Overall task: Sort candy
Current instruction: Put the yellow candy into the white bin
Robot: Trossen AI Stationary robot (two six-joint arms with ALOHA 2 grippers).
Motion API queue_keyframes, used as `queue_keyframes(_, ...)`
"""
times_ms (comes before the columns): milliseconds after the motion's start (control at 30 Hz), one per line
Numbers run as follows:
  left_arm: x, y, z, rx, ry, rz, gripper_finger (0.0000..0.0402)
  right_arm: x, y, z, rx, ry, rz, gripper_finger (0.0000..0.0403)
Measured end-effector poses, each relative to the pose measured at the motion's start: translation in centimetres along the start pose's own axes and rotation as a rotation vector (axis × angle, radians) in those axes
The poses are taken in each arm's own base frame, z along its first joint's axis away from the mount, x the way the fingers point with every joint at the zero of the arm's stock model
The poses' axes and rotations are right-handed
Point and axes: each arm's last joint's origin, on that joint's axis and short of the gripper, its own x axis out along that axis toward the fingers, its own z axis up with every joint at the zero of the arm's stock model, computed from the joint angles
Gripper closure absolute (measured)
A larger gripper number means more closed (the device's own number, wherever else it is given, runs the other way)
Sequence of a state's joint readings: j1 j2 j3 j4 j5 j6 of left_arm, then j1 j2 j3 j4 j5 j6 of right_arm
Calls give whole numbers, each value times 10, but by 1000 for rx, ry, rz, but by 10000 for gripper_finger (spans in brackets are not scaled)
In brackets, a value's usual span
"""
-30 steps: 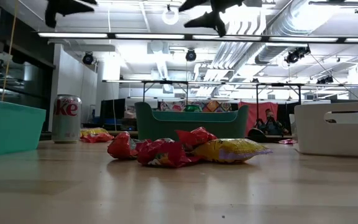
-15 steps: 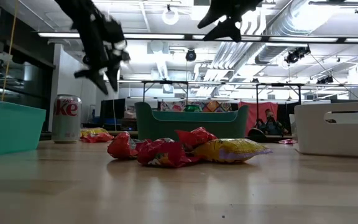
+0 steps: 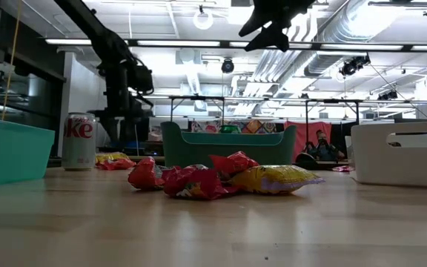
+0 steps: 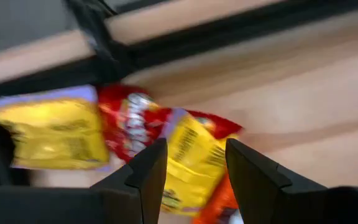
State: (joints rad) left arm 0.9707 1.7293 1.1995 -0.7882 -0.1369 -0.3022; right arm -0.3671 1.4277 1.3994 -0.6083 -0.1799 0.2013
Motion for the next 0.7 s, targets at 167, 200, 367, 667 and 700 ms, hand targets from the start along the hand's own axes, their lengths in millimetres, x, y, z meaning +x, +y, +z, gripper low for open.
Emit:
queue_keyframes(167, 0, 0, 1, 23, -9, 16, 249, 0, 0, 0, 1, -1, -1, 192)
queue_keyframes(200, 2, 0, 1, 24, -4, 11, 249, 0, 0, 0, 2, -1, 0, 192)
queue_keyframes(367, 16, -4, 0, 7, 47, -14, 249, 0, 0, 0, 8, -6, -14, 192)
queue_keyframes(667, 41, -11, -4, 4, 127, 8, 250, 0, 0, 1, 27, -9, -14, 192)
queue_keyframes(700, 41, -12, -4, 14, 128, 7, 252, 0, 0, 1, 28, -9, -15, 192)
